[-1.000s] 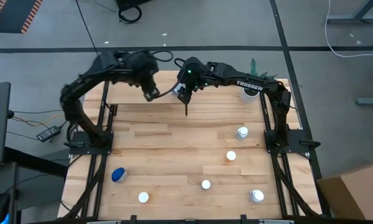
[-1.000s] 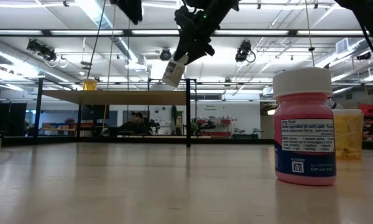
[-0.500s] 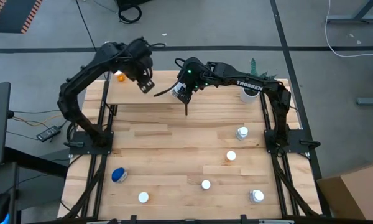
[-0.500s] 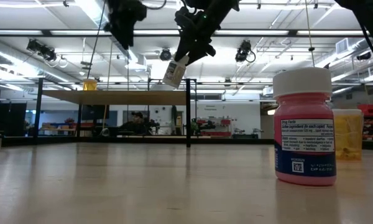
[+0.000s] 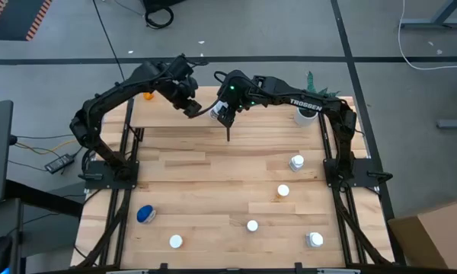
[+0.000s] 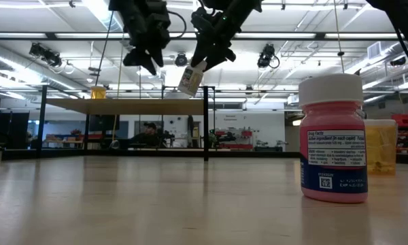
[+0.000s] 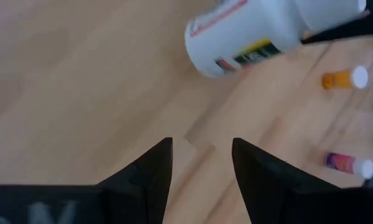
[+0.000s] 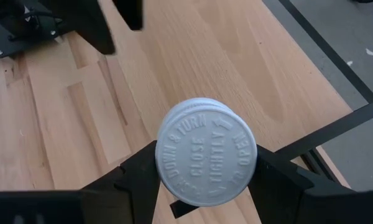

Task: Pick and place medicine bottles onto shelf by color
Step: Put the white pill bottle on the shelf

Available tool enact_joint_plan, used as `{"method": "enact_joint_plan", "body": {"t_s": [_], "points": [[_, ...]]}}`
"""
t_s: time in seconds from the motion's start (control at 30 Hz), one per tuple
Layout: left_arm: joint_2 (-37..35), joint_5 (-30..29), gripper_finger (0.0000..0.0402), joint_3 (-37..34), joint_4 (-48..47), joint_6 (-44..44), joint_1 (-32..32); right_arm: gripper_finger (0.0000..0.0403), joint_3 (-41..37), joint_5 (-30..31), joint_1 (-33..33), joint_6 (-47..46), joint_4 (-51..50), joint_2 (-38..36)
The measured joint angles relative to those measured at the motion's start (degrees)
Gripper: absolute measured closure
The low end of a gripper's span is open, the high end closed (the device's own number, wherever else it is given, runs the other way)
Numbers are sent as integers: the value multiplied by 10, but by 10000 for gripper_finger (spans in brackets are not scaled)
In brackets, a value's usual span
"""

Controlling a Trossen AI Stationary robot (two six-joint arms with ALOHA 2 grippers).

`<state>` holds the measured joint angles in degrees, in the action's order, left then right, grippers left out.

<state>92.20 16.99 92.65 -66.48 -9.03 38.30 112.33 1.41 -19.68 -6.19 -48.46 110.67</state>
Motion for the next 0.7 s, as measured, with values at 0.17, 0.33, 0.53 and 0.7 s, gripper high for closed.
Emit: {"method": "enact_joint_plan", "body": {"t_s": [0.17, 0.33, 0.53, 0.7], "points": [[0, -2, 235, -24, 44, 108, -19, 189, 0, 0, 0, 18, 2, 0], [0, -37, 245, -25, 75, 227, -41, 189, 0, 0, 0, 19, 2, 0], [3, -50, 245, -24, 96, 295, -44, 189, 0, 0, 0, 19, 2, 0], [4, -56, 220, -45, 137, 288, -41, 189, 0, 0, 0, 18, 3, 0]]}}
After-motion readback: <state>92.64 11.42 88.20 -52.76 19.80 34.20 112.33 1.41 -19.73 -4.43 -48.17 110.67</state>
